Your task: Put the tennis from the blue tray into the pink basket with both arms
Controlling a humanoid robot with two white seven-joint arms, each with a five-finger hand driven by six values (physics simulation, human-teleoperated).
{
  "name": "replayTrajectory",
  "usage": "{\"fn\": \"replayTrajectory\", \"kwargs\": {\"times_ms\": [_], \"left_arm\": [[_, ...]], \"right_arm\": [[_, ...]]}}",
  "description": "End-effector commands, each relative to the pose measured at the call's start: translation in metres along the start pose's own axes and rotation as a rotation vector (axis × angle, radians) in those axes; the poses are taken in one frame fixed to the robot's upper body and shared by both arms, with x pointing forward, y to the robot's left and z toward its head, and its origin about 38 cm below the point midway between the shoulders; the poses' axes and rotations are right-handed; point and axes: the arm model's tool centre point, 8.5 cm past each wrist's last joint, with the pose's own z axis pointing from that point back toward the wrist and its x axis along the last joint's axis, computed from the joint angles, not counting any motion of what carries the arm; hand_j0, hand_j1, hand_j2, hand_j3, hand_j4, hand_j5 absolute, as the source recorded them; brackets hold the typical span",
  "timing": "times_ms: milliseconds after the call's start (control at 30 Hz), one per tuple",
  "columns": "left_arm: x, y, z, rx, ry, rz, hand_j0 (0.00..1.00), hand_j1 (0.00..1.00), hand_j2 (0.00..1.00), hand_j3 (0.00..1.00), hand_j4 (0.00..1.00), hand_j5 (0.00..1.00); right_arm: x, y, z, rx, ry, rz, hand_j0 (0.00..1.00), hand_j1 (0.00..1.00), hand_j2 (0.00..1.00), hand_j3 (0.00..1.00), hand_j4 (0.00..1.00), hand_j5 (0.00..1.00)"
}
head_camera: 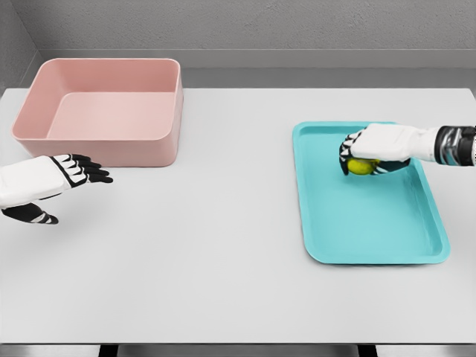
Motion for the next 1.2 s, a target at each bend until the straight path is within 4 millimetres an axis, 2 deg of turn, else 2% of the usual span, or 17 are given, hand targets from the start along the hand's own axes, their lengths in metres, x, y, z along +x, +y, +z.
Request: {"fn": "replayTrajectory", "kwargs": {"times_ms": [0,367,467,567,700,967,1167], "left_arm": [[0.001,0.001,0.000,0.006,-0.004,0.003,1.00,1.00,1.00,1.00,1.00,1.00],[0.002,0.001,-0.001,0.005,-0.008,0.002,1.00,1.00,1.00,1.00,1.00,1.00],[0.002,0.001,-0.001,0.005,-0.006,0.003,1.00,1.00,1.00,1.00,1.00,1.00],[0.002,0.000,-0.002,0.004,-0.007,0.002,1.00,1.00,1.00,1.00,1.00,1.00],[0.002,0.000,-0.002,0.003,-0.008,0.003,1.00,1.00,1.00,1.00,1.00,1.00],[0.002,0.000,-0.002,0.003,-0.008,0.003,1.00,1.00,1.00,1.00,1.00,1.00],[0.002,0.000,-0.002,0.002,-0.008,0.003,1.00,1.00,1.00,1.00,1.00,1.00]], "right_arm": [[0.019,-0.017,0.000,-0.033,-0.043,0.059,0.45,0.45,0.45,0.45,0.45,0.45],[0.070,-0.052,-0.006,-0.100,-0.157,0.206,0.44,0.44,0.44,0.44,0.44,0.44],[0.083,-0.059,-0.015,-0.122,-0.188,0.225,0.44,0.44,0.44,0.44,0.44,0.44],[0.106,-0.070,-0.041,-0.169,-0.252,0.237,0.44,0.44,0.44,0.44,0.44,0.44],[0.131,-0.084,-0.065,-0.210,-0.318,0.256,0.43,0.43,0.43,0.43,0.43,0.43],[0.207,-0.090,-0.121,-0.201,-0.503,0.312,0.43,0.43,0.43,0.43,0.43,0.43],[0.201,-0.094,-0.164,-0.151,-0.490,0.250,0.43,0.43,0.43,0.43,0.43,0.43]]}}
